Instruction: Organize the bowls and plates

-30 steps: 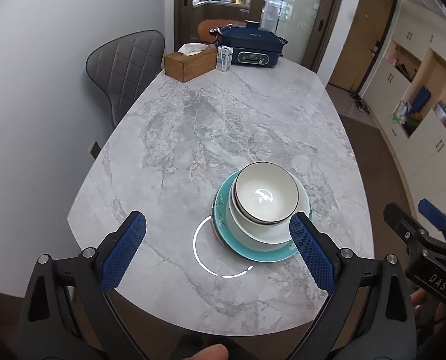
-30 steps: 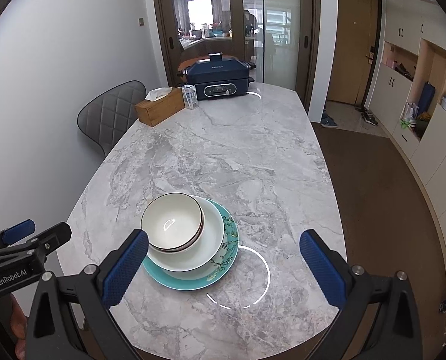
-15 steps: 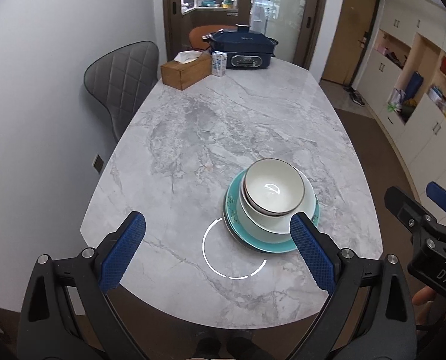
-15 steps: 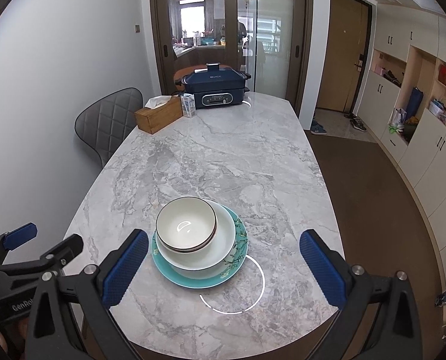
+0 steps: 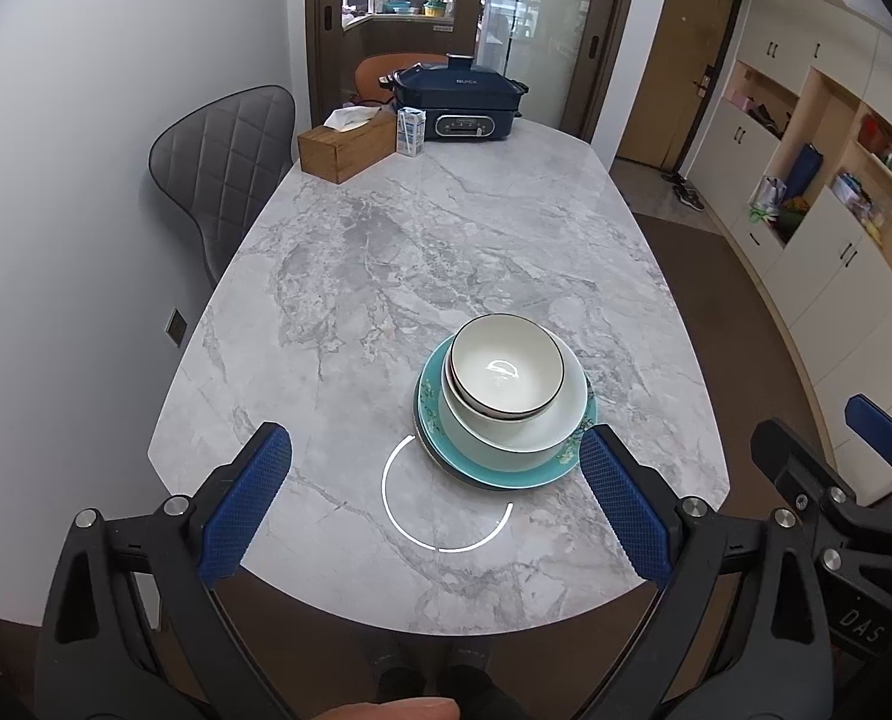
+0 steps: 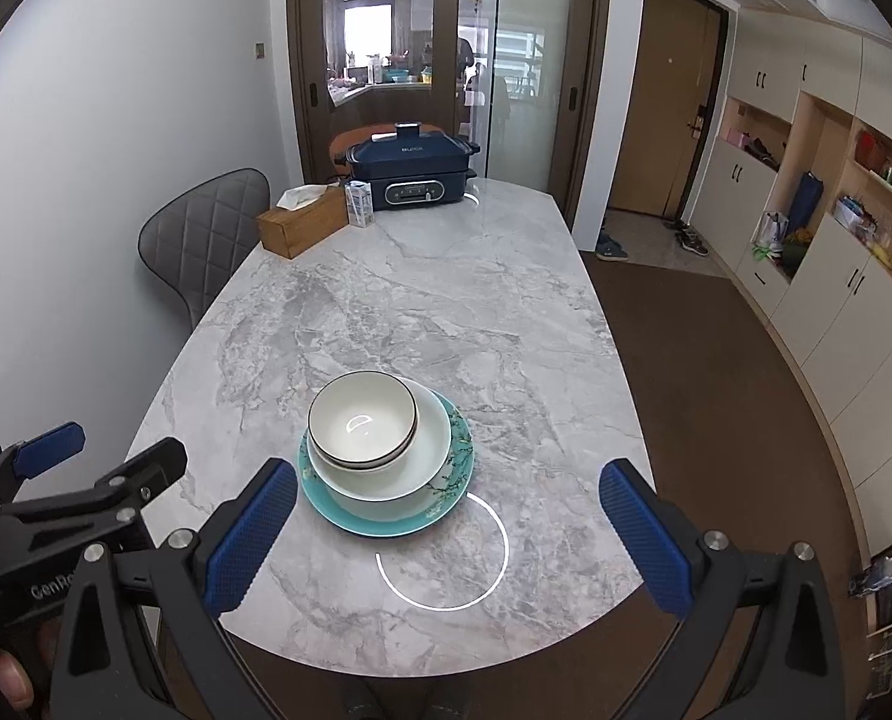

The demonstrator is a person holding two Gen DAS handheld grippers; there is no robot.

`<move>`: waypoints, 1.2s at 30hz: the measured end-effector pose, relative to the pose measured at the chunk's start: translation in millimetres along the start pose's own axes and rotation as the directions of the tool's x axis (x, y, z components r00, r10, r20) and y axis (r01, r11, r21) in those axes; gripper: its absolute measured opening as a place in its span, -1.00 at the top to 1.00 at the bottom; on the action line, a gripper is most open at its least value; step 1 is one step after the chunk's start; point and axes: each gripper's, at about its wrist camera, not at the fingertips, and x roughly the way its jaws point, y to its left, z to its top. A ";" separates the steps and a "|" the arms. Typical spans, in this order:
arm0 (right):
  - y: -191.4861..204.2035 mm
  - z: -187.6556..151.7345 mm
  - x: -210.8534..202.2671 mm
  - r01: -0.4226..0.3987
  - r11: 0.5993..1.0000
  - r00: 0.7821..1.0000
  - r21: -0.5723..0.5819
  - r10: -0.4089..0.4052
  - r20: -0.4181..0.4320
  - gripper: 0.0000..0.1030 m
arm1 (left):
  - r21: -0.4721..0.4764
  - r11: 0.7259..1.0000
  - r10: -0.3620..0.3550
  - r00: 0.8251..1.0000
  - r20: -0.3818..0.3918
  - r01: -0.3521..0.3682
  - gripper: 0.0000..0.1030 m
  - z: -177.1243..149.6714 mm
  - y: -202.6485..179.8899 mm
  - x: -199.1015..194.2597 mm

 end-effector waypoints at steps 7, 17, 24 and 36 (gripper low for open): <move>-15.4 1.8 -13.4 0.006 0.999 1.000 0.040 -0.006 0.005 -1.00 | -0.001 1.000 0.012 1.000 0.020 -0.012 -0.90 -1.4 -5.6 -15.8; -10.1 1.2 -24.3 -0.004 1.000 1.000 0.029 0.004 0.012 -1.00 | 0.014 0.999 0.042 0.998 0.037 -0.042 -0.90 -10.3 -11.7 -28.9; -8.5 1.2 -27.3 -0.016 0.999 1.000 0.034 0.015 0.007 -1.00 | 0.002 0.999 0.046 0.998 0.043 -0.047 -0.90 -14.8 -10.7 -34.1; -8.3 2.2 -24.7 -0.024 0.999 1.000 0.024 0.025 -0.006 -1.00 | -0.004 0.999 0.049 0.998 0.049 -0.048 -0.90 -16.4 -12.1 -38.5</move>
